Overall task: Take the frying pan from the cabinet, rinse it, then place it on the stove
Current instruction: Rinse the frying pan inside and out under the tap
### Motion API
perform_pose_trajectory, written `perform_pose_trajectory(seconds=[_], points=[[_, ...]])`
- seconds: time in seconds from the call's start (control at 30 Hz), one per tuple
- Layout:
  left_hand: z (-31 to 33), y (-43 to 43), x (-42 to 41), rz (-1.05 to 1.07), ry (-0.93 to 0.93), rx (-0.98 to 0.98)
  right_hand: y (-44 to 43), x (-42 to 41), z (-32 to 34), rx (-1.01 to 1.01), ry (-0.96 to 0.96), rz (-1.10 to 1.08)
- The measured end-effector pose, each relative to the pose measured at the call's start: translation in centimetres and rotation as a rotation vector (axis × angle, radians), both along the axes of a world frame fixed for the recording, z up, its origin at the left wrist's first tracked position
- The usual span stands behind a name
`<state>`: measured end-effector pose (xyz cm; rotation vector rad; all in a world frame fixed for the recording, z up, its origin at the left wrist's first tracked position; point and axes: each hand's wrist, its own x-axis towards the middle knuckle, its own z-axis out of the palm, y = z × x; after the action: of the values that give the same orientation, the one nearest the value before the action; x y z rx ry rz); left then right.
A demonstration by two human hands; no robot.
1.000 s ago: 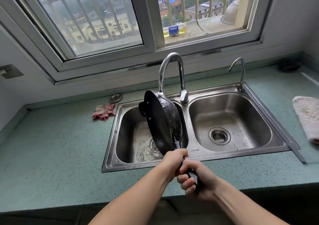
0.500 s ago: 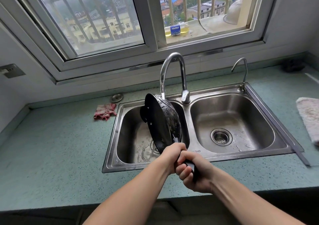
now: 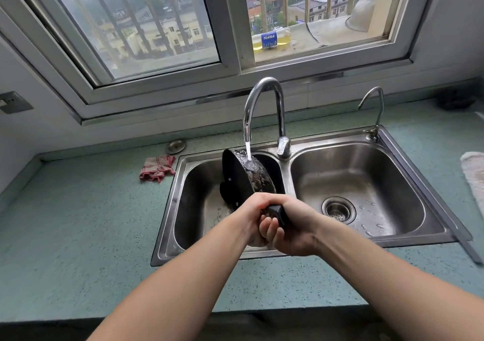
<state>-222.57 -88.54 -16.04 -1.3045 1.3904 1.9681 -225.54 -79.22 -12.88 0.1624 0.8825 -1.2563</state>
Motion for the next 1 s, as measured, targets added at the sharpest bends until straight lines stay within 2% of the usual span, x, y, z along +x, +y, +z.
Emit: perform_pose_trajectory(seconds=[0.3, 0.53, 0.83, 1.0], points=[[-0.6, -2.0, -1.1, 0.088, -0.016, 0.076, -1.7, -1.8, 0.1, 0.062, -0.013, -0.021], [-0.6, -1.9, -1.1, -0.002, -0.038, 0.032, -1.5, -1.6, -0.4, 0.083, 0.002, -0.014], [-0.5, -0.7, 1.3, -0.155, 0.01, -0.025, 0.9, 1.6, -0.7, 0.103, 0.155, 0.013], [0.2, 0.0, 3.6, -0.22, 0.063, -0.074, 1.7, 4.7, -0.4, 0.128, 0.31, 0.001]])
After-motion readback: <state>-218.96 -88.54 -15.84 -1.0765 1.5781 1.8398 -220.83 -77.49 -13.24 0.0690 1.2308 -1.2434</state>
